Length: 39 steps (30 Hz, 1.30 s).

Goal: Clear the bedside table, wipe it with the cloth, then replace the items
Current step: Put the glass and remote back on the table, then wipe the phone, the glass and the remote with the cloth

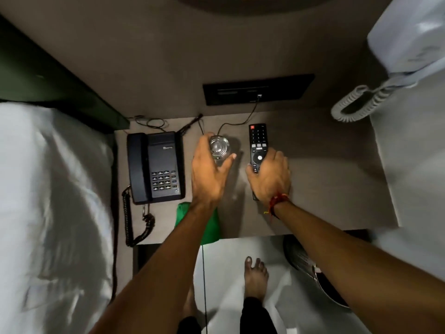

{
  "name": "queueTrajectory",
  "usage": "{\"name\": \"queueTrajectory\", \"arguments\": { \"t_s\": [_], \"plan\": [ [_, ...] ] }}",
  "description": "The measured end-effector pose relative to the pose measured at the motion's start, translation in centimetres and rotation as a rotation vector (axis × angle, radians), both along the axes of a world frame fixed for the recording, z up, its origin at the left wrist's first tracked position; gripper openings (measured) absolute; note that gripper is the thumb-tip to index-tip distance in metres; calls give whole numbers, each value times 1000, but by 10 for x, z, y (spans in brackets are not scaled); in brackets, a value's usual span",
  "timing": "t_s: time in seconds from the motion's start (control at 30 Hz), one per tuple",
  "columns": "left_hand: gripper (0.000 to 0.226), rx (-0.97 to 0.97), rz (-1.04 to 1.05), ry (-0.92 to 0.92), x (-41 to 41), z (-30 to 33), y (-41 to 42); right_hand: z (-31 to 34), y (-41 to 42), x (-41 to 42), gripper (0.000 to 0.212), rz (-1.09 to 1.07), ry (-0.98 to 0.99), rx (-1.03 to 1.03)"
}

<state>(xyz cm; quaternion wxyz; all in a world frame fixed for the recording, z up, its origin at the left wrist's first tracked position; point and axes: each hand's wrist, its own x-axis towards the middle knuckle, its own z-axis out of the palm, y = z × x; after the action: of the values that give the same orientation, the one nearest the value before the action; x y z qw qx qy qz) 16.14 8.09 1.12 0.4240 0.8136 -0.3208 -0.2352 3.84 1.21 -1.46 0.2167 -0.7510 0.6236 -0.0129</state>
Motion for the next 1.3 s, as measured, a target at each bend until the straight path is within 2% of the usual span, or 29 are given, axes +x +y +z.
{"name": "queueTrajectory", "arguments": {
  "t_s": [0.17,0.43,0.6,0.7,0.83,0.93,1.1,1.3],
  "plan": [
    [74,81,12,-11,-1,-30,-25,-29,-24,3,56,11,29,0],
    [83,113,0,-39,3,-47,-35,-52,-36,5,70,44,128,-28],
    [105,178,-62,-120,7,-41,-22,-47,-33,13,72,-54,144,7],
    [99,264,-77,-266,16,-37,9,-38,-21,17,77,-48,157,-37],
    [89,401,-96,-394,30,-34,77,-26,14,26,67,114,79,-134],
    [80,448,-60,-452,42,-35,135,-26,54,37,67,208,-73,-18],
    [85,542,-44,-401,52,-60,213,-41,115,44,73,119,-161,292],
    [93,586,-249,-438,59,-101,251,-55,165,34,65,-80,-269,320]
  ]
}}
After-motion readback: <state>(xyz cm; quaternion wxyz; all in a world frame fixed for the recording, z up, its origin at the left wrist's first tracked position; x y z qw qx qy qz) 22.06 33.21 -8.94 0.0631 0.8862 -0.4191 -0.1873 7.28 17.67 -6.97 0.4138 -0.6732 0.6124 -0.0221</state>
